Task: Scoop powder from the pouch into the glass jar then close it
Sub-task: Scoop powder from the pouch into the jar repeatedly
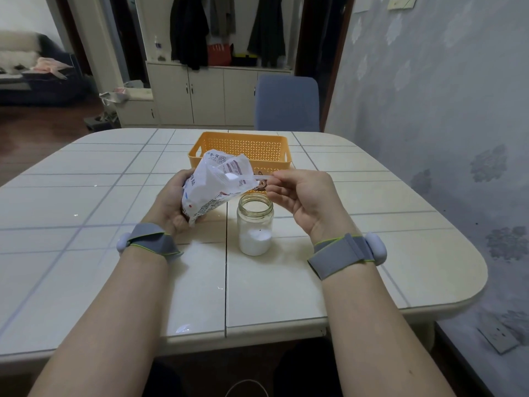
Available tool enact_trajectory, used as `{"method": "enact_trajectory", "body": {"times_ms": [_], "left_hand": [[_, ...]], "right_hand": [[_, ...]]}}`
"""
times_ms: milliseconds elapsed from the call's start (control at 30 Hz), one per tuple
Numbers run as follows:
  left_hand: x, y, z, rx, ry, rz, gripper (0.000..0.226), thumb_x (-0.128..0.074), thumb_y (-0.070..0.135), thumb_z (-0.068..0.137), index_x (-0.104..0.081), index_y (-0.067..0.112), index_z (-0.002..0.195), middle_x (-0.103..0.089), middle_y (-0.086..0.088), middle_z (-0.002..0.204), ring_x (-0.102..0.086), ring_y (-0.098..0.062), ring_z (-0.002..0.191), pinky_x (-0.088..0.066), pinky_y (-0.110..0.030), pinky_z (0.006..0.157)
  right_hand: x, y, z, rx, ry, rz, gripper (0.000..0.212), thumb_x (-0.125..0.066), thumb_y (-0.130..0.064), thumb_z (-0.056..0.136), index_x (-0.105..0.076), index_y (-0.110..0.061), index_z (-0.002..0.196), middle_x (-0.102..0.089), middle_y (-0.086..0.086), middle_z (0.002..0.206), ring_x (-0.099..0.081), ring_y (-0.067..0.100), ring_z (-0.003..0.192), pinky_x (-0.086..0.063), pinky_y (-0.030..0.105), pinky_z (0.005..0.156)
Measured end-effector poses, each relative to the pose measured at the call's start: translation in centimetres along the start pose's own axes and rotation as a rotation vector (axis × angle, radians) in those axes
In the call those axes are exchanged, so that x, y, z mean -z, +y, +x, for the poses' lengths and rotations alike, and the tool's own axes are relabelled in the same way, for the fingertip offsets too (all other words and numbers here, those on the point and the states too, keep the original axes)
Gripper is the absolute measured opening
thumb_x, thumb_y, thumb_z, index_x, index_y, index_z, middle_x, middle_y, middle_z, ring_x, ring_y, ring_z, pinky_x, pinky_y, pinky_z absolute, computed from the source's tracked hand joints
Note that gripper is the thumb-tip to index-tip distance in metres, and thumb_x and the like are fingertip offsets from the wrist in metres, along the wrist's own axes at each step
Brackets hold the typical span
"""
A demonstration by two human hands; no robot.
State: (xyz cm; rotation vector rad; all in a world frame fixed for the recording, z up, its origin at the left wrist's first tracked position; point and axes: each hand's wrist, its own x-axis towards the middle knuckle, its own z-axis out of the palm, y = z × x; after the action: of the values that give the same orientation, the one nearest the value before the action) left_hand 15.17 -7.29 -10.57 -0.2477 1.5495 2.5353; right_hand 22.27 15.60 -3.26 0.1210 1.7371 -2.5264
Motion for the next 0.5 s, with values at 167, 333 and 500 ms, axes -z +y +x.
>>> {"method": "enact_trajectory", "body": {"times_ms": [167,333,500], "left_hand": [[0.7,0.0,0.1,0.001,0.036,-0.021,0.039,-0.050,0.037,0.097,-0.069,0.020,0.067,-0.057,0.002,0.055,-0.055,-0.016,0.041,-0.041,-0.017,0.036],[0.9,0.1,0.2,-0.037,0.074,-0.015,0.042,-0.050,0.038,0.096,-0.070,0.022,0.063,-0.059,0.002,0.056,-0.055,-0.016,0.041,-0.042,-0.017,0.036],[1.7,0.2,0.6,-0.014,0.095,-0.022,0.027,-0.047,0.040,0.096,-0.059,0.024,0.078,-0.059,0.003,0.056,-0.055,-0.017,0.040,-0.042,-0.019,0.036]], "right_hand": [[0.9,-0.4,-0.3,0.016,0.034,0.035,0.014,-0.060,0.006,0.092,-0.064,0.007,0.079,-0.064,0.008,0.053,-0.061,0.012,0.042,-0.056,0.021,0.046],[2.6,-1.0,-0.9,0.039,0.075,0.065,0.015,-0.061,0.005,0.093,-0.065,0.007,0.078,-0.064,0.009,0.054,-0.061,0.012,0.043,-0.054,0.019,0.045],[3.8,-1.1,-1.5,0.040,0.092,0.053,0.013,-0.063,0.004,0.091,-0.066,0.007,0.079,-0.064,0.009,0.054,-0.061,0.013,0.043,-0.054,0.020,0.046]]}}
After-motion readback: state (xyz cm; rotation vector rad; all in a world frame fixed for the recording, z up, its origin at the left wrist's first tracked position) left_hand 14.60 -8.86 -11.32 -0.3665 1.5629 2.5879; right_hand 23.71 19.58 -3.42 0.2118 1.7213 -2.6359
